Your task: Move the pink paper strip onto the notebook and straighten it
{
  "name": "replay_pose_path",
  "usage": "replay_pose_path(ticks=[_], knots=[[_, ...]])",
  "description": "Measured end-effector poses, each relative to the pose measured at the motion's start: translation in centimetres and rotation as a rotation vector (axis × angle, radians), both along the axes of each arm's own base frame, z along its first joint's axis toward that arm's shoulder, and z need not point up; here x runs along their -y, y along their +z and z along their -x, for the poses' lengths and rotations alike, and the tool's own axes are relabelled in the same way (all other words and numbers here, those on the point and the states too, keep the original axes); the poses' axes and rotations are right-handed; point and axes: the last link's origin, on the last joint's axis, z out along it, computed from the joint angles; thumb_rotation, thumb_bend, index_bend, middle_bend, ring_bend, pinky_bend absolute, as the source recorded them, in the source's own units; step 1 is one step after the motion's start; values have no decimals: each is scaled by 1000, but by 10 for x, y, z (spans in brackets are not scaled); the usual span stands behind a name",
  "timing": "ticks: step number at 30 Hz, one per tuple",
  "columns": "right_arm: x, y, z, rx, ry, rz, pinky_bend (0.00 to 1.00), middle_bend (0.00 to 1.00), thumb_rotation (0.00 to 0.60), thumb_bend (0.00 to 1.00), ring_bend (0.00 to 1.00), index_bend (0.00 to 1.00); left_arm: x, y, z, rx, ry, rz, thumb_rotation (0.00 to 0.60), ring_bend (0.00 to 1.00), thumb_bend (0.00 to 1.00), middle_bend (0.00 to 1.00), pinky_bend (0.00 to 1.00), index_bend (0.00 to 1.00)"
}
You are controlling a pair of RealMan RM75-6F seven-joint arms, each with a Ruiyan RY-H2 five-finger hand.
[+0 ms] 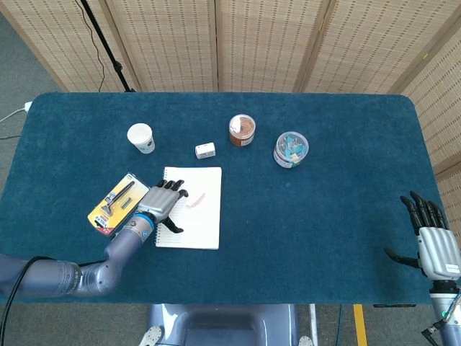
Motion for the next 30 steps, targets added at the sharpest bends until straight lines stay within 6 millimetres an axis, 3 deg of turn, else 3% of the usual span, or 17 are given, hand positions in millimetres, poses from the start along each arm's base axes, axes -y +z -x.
replay_pose_path(ticks=[17,30], knots=[[0,-2,-1,15,3,-15,0,0,600,0,0,0,13,-20,-16,-50,-55,40,439,0,0,0,0,222],[0,-2,-1,18,-1,-21,0,0,600,0,0,0,27,-14,-27,-67,-93,45,439,0,0,0,0,222]])
